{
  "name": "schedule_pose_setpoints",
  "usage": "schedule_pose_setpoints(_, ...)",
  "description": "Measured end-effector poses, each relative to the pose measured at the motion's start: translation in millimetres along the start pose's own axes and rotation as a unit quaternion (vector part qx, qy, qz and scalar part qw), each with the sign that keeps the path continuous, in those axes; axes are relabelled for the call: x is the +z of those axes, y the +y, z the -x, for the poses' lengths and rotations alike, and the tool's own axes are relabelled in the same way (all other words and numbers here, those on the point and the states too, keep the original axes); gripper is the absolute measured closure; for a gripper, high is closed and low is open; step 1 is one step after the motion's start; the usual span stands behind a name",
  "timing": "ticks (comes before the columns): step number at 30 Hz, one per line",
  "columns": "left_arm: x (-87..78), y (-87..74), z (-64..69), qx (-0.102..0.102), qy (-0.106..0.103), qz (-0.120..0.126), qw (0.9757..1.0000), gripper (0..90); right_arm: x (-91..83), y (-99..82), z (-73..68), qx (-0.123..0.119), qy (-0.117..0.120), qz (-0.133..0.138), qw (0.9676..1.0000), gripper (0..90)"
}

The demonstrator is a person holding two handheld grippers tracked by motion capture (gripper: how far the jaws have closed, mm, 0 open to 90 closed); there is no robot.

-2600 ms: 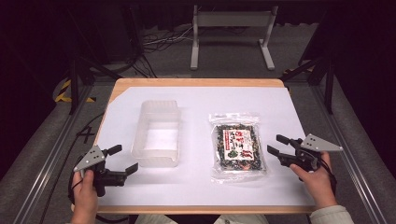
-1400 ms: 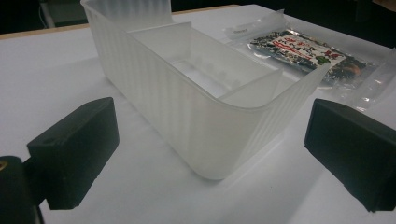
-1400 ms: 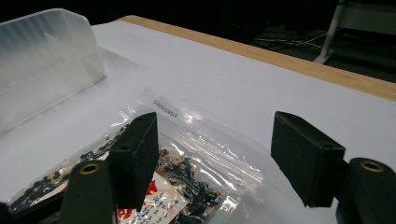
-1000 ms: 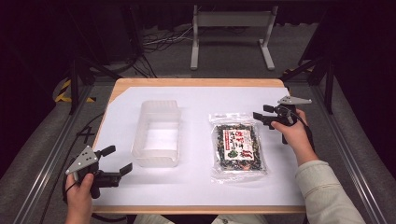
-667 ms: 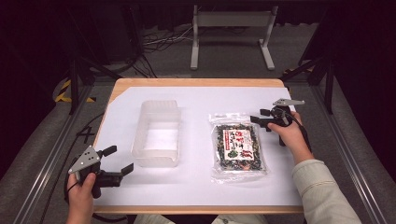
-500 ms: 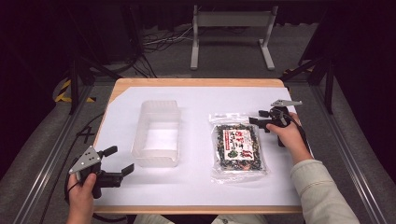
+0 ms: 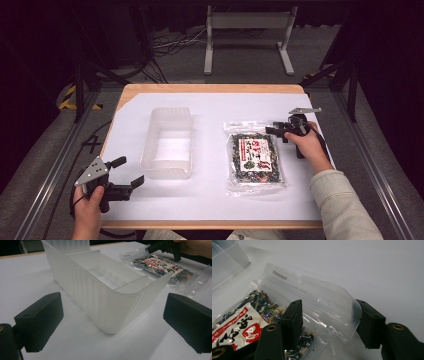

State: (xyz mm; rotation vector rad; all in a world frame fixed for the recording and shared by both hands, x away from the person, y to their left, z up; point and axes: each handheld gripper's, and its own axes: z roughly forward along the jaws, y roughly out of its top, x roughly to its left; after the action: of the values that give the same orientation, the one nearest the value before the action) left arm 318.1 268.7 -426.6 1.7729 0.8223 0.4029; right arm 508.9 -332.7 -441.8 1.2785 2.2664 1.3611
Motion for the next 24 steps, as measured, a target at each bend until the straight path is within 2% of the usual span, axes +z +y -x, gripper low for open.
schedule_pose_setpoints(7,0.5,-0.3,-0.3,0.003,-0.001,-0.002,1.0000,3.9,0.8,-0.3,1.8,0.010,-0.002,-0.013,0.9999,47.3)
schedule_pose_setpoints(12,0.6,-0.4,-0.2,0.003,-0.001,-0.002,1.0000,3.9,1.9,0.1,0.0,0.000,-0.014,-0.023,0.9996,53.4)
schedule_pose_setpoints(13,0.8,-0.5,0.0,0.002,-0.001,-0.004,1.0000,3.9,-0.1,0.6,-1.2,-0.002,-0.024,-0.020,0.9995,63.2)
schedule_pose_setpoints(14,1.1,-0.7,0.5,-0.002,-0.001,-0.004,1.0000,3.9,-1.4,1.2,-1.8,-0.007,-0.033,-0.021,0.9992,67.1)
schedule_pose_setpoints(19,1.6,-0.5,0.7,-0.002,-0.001,-0.003,1.0000,3.9,-3.6,3.9,-6.7,-0.023,-0.050,-0.029,0.9980,76.7)
schedule_pose_setpoints(21,1.5,-0.2,0.7,-0.001,0.000,-0.002,1.0000,3.8,-5.6,4.7,-8.0,-0.031,-0.051,-0.033,0.9977,85.0)
schedule_pose_setpoints(24,1.7,0.5,1.0,-0.008,0.003,0.002,1.0000,3.7,-7.8,7.1,-11.8,-0.049,-0.052,-0.039,0.9967,89.6)
